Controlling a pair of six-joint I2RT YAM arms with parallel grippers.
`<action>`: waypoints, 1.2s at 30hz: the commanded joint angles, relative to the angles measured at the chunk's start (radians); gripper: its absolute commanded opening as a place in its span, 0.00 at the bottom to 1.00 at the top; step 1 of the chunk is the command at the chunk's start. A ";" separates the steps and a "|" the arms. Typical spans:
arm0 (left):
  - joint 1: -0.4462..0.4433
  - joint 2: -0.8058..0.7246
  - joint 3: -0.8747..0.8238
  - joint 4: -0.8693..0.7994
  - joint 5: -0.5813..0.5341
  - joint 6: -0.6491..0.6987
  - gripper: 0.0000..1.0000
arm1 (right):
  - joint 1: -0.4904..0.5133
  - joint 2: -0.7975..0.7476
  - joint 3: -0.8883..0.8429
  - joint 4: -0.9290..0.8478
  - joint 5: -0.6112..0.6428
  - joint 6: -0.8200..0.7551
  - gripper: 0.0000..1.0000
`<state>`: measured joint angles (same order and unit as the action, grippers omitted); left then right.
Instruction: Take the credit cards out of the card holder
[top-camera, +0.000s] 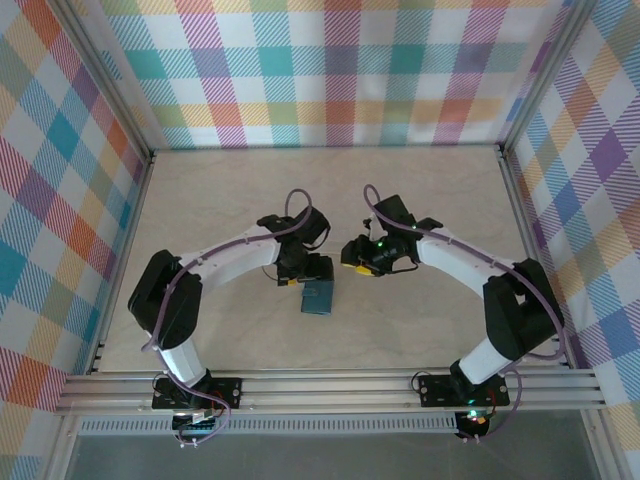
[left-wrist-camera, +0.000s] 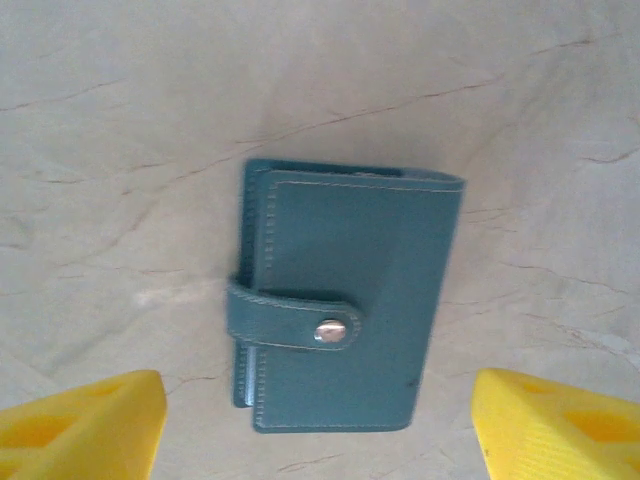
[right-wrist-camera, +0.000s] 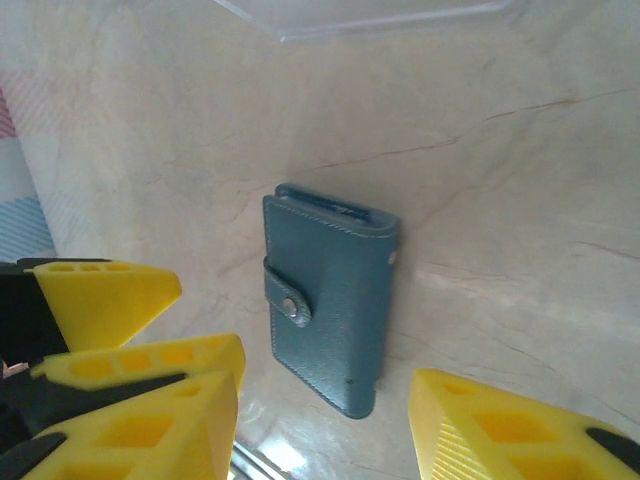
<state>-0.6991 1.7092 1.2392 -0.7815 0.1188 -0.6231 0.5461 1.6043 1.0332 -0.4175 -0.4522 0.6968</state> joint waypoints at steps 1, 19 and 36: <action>0.033 -0.029 -0.054 0.027 0.043 -0.001 0.71 | 0.027 0.060 -0.019 0.072 -0.095 0.013 0.49; 0.053 -0.002 -0.121 0.088 0.104 0.000 0.42 | 0.071 0.229 -0.038 0.182 -0.103 0.050 0.39; 0.052 0.025 -0.126 0.098 0.136 0.033 0.39 | 0.077 0.245 -0.039 0.176 -0.080 0.072 0.21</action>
<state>-0.6510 1.7267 1.1282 -0.6956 0.2287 -0.6113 0.6159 1.8507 1.0000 -0.2211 -0.5392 0.7647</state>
